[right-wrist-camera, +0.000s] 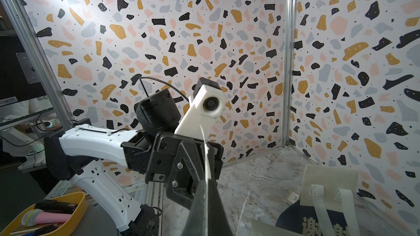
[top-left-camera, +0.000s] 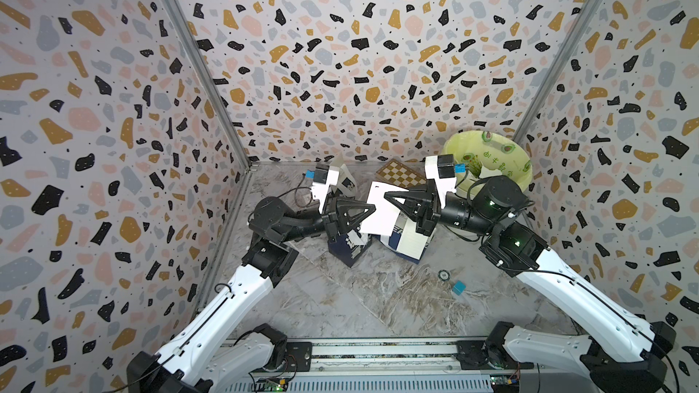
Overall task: Shred takeout receipts and throw away
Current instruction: Shred the takeout receipt.
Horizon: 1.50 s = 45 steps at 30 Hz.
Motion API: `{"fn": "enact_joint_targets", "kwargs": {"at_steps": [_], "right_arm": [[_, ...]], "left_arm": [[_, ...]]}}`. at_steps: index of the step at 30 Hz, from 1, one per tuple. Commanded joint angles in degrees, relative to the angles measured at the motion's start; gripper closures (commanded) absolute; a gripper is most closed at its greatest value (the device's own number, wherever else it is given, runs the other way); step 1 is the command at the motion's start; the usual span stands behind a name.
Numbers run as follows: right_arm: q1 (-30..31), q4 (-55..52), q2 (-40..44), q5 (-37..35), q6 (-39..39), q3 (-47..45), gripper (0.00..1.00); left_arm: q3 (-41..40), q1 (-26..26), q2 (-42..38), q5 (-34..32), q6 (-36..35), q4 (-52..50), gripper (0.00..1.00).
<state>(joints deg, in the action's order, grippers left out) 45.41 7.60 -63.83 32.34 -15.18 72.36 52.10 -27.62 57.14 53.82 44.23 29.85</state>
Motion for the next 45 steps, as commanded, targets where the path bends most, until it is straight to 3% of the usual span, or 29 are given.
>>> {"fn": "enact_joint_targets", "kwargs": {"at_steps": [1,4,7,9,13,17,21,27,32,45], "right_arm": [[0.38,1.43,0.15,0.86,0.38,-0.11,1.0],[0.39,-0.87,-0.39,1.63,1.91,0.52,1.0],[-0.8,-9.06,-1.37,1.99,6.91,3.79,0.56],[-2.91,-18.4,-3.05,1.7,13.01,8.44,0.5],[-5.68,-35.11,-7.09,2.83,23.61,18.14,0.47],[-5.68,-47.36,-10.13,6.92,29.37,23.26,0.46],[-5.29,-47.42,-9.35,9.27,28.31,21.28,0.44],[-1.52,-43.84,-9.91,13.21,25.66,17.84,0.44],[1.37,-43.97,-11.52,11.78,26.37,16.41,0.45],[2.93,-46.23,-13.38,12.08,28.92,15.48,0.82]], "left_arm": [[0.07,-0.31,-1.16,0.73,-2.33,1.57,1.0],[1.3,-0.25,-2.11,-0.48,-7.6,-6.34,1.0],[2.41,-0.27,-3.96,-4.07,-13.73,-14.86,1.0],[3.56,-0.25,-5.24,-6.9,-19.15,-22.02,1.0],[7.8,-0.54,-5.6,-8.74,-32.97,-38.24,1.0],[10.25,-1.39,-6.03,-8.04,-45.01,-52.34,1.0],[11.75,-3.12,-5.98,-8.46,-52.92,-61.61,1.0],[14.87,-4.54,-2.76,-9.31,-57.66,-68.43,1.0],[15.49,-5.33,-2.6,-9.87,-58.01,-68.28,1.0],[15.14,-6.22,-3.02,-10.49,-57.64,-67.51,1.0]]}}
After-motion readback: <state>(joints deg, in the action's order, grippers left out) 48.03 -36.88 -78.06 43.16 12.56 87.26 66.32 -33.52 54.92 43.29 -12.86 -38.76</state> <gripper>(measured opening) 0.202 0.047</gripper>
